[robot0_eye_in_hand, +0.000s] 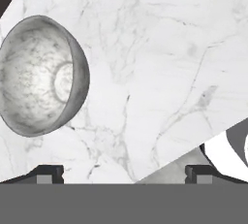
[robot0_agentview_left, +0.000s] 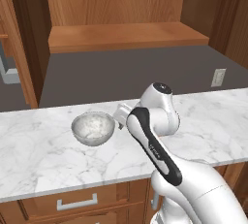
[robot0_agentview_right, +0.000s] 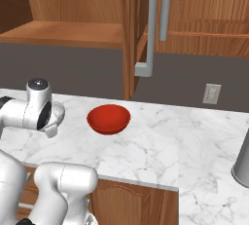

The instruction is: Open the cabinet. Pick the bowls from the counter and place them in the cabinet. Then close the cabinet.

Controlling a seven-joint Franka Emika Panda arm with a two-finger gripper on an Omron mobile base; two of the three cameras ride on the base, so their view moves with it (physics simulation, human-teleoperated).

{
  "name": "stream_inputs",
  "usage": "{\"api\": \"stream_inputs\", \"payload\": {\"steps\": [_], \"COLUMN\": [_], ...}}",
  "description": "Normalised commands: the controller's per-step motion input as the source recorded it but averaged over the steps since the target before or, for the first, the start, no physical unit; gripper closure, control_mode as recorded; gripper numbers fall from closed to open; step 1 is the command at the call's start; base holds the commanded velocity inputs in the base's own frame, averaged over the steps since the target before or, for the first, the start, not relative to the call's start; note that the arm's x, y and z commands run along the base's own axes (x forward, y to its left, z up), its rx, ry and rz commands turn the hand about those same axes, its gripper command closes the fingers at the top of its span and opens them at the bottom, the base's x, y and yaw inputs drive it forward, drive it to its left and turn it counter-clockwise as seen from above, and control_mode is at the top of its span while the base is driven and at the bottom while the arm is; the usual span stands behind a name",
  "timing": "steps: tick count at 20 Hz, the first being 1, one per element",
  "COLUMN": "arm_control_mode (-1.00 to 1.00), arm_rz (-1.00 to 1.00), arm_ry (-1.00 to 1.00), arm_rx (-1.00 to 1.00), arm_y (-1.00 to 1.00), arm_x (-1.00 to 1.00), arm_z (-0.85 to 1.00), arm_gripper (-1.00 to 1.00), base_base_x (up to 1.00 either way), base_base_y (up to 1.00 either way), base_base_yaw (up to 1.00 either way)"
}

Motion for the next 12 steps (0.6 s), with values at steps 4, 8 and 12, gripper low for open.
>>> {"api": "stream_inputs", "payload": {"steps": [4, 8, 12], "arm_control_mode": [-1.0, -1.0, -1.0], "arm_rz": [0.06, 0.06, 0.06], "arm_ry": [0.0, 0.0, 0.0], "arm_rx": [0.0, 0.0, 0.0], "arm_y": [0.0, 0.0, 0.0], "arm_x": [0.59, 0.49, 0.36], "arm_z": [-0.21, -0.27, -0.17], "arm_gripper": [-1.0, -1.0, -1.0], "base_base_x": [0.0, 0.0, 0.0], "base_base_y": [0.0, 0.0, 0.0], "base_base_yaw": [0.0, 0.0, 0.0]}}
